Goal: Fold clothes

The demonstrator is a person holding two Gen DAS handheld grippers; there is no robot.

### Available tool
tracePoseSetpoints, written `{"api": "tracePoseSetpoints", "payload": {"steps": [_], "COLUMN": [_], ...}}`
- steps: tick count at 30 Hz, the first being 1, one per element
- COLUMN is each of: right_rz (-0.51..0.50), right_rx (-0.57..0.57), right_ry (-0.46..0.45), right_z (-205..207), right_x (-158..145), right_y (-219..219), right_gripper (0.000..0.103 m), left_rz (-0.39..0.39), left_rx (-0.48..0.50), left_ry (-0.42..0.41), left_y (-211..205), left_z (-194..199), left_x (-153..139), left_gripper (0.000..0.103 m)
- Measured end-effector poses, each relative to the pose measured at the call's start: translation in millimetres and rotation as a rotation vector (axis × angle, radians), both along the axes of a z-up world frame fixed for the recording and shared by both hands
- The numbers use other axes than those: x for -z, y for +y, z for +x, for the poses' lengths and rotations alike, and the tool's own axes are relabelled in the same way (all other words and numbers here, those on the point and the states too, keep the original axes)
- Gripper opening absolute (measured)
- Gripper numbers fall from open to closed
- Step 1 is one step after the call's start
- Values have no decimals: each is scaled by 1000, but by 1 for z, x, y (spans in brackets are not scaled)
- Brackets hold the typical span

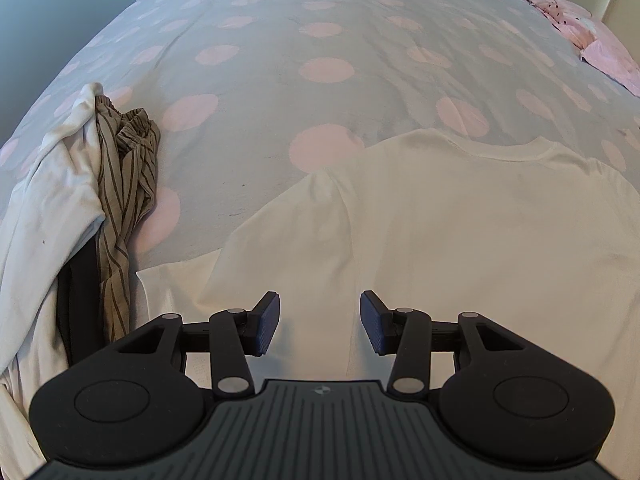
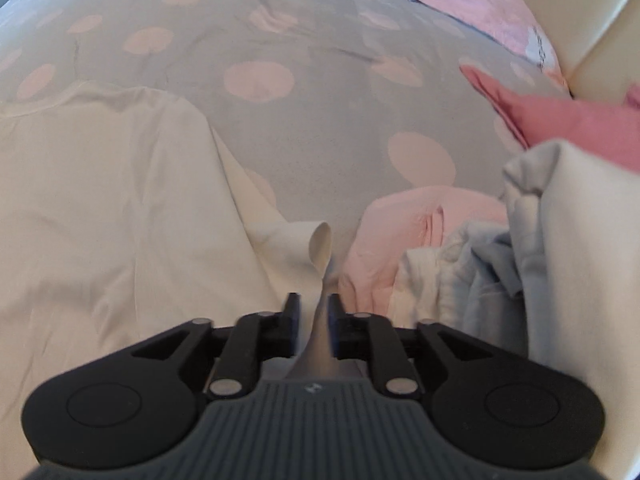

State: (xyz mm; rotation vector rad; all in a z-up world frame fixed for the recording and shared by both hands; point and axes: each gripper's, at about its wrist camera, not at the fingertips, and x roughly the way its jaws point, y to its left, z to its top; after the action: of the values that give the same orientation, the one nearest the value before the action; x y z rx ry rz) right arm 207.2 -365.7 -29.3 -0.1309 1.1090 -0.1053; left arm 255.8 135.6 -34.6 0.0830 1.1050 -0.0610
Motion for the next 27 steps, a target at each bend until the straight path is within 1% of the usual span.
{"api": "tracePoseSetpoints", "payload": {"steps": [2, 4, 6, 9, 12, 14, 15, 16, 18, 19, 22, 23, 27], "right_rz": [10, 11, 5, 20, 14, 22, 41, 60, 65, 24, -147, -174, -205], "right_rx": [-1, -32, -61, -32, 22, 43, 54, 64, 83, 77, 25, 11, -13], "right_ry": [-51, -104, -126, -96, -27, -4, 5, 13, 24, 24, 35, 42, 49], "right_z": [0, 1, 9, 26, 40, 45, 47, 48, 49, 48, 45, 44, 44], "right_x": [-11, -20, -23, -14, 3, 9, 11, 13, 13, 12, 11, 14, 23], "right_y": [-2, -1, 0, -4, -8, -8, -9, -10, -11, -9, -2, -2, -1], "right_gripper": [34, 35, 36, 35, 35, 35, 31, 6, 3, 3, 3, 3, 4], "left_rz": [4, 7, 11, 13, 15, 20, 24, 28, 30, 31, 41, 44, 38], "left_rx": [2, -2, -3, 4, 16, 20, 20, 19, 15, 16, 20, 21, 17], "left_ry": [2, 6, 11, 15, 15, 13, 13, 14, 17, 19, 27, 29, 24], "left_y": [0, 0, -1, -2, 0, 1, 2, 2, 4, 5, 5, 6, 7], "left_z": [0, 0, 1, 0, 0, 0, 0, 1, 1, 2, 3, 4, 4], "left_x": [1, 2, 3, 5, 4, 4, 5, 5, 6, 7, 9, 10, 8], "left_gripper": [43, 44, 44, 44, 44, 45, 46, 46, 46, 46, 46, 46, 46]}}
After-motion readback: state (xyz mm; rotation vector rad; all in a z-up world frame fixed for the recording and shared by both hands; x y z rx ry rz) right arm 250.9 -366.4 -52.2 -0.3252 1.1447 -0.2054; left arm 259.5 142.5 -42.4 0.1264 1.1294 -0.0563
